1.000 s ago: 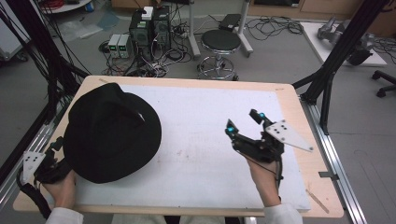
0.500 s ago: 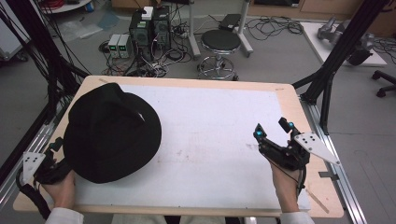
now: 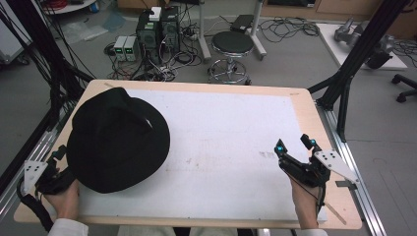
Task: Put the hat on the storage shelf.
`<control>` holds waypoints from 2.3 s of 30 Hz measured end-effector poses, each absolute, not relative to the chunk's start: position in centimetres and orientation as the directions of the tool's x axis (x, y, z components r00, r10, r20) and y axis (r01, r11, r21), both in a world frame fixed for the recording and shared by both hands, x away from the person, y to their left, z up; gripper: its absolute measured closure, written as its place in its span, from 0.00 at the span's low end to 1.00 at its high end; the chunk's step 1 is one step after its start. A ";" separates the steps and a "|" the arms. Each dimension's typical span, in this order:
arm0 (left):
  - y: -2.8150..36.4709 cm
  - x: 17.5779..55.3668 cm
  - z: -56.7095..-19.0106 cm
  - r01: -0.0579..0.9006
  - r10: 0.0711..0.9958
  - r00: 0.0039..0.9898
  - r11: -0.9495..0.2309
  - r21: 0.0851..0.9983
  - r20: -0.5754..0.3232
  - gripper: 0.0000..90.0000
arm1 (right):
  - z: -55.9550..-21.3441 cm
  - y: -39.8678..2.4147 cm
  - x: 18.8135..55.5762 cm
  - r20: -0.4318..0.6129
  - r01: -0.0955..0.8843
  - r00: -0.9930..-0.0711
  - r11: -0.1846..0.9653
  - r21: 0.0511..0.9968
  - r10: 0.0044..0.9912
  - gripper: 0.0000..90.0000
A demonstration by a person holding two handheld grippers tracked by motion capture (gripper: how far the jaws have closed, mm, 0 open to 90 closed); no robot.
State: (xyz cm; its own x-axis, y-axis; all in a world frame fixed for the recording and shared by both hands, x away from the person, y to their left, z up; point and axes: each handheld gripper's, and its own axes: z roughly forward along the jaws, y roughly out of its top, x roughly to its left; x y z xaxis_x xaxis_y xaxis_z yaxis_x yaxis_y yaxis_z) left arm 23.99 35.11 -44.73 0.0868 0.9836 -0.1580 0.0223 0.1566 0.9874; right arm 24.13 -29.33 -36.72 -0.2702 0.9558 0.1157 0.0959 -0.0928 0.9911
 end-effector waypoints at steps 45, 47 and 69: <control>35.2 24.0 -44.9 0.038 0.981 0.085 0.174 0.984 -0.176 0.35 | -42.8 -30.3 24.8 0.003 0.125 -0.112 0.011 0.992 0.994 0.18; 35.1 24.0 -44.9 0.040 0.981 0.085 0.173 0.984 -0.176 0.35 | -42.8 -30.3 24.8 -0.003 0.125 -0.113 0.017 0.992 0.994 0.18; 35.1 24.2 -44.9 0.040 0.980 0.090 0.173 0.984 -0.176 0.35 | -43.0 -30.0 24.6 -0.019 0.129 -0.115 0.034 0.991 0.993 0.19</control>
State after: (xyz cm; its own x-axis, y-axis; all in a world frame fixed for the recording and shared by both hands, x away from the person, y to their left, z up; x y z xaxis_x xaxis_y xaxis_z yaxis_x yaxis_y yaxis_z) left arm 24.17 35.08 -44.94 0.0896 0.9804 -0.1757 0.0398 0.1727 0.9842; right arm 24.61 -29.98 -43.04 -0.1153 0.9931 -0.0192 0.1286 0.0341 0.9911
